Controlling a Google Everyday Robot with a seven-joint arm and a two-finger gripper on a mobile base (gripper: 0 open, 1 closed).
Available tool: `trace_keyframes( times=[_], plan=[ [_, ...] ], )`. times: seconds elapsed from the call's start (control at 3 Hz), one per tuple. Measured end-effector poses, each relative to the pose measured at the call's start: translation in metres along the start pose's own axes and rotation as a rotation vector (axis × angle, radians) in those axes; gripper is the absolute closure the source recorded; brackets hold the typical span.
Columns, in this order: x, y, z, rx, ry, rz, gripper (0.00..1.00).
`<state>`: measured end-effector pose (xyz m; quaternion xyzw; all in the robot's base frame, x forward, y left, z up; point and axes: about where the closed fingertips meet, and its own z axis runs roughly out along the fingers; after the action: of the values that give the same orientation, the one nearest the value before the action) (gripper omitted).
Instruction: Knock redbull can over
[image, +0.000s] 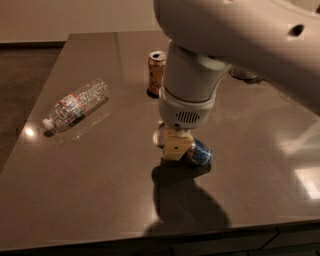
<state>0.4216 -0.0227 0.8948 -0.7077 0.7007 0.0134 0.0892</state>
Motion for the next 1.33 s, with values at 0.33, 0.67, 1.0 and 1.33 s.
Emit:
trace_keyframes(
  times=[0.33, 0.67, 1.0, 1.33],
  plan=[
    [-0.002, -0.002, 0.009, -0.002, 0.051, -0.029, 0.51],
    [-0.005, -0.004, 0.016, -0.011, 0.069, -0.057, 0.28],
    [-0.012, -0.002, 0.023, -0.008, 0.069, -0.082, 0.04],
    [-0.02, 0.0, 0.03, -0.021, 0.028, -0.095, 0.0]
  ],
)
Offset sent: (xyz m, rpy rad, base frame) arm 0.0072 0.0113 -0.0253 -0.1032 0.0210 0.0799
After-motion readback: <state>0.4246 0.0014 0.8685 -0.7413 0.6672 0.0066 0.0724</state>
